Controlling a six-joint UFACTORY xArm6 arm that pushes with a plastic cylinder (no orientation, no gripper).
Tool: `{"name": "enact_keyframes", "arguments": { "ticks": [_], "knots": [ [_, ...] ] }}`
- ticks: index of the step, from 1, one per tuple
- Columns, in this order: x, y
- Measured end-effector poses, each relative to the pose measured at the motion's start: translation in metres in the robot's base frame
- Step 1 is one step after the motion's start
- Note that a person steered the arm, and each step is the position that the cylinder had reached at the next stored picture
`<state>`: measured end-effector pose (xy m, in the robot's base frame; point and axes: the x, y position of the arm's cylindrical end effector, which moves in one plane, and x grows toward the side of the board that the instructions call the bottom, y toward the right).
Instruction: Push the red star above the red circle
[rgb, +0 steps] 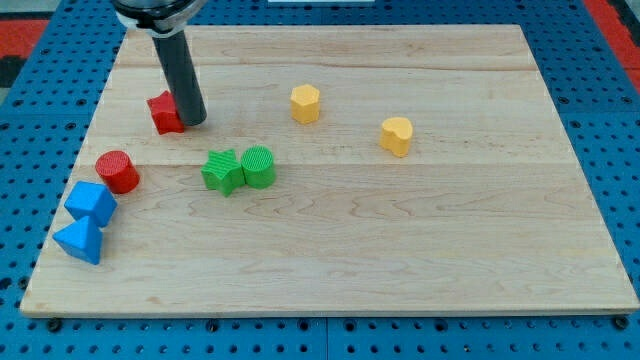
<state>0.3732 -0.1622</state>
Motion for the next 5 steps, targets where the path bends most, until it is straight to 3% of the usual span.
{"name": "enact_keyframes", "arguments": {
  "ticks": [2, 3, 4, 5],
  "knots": [
    [-0.019, -0.053],
    [-0.032, -0.056],
    [-0.076, -0.056],
    [-0.074, -0.07]
  ]
}}
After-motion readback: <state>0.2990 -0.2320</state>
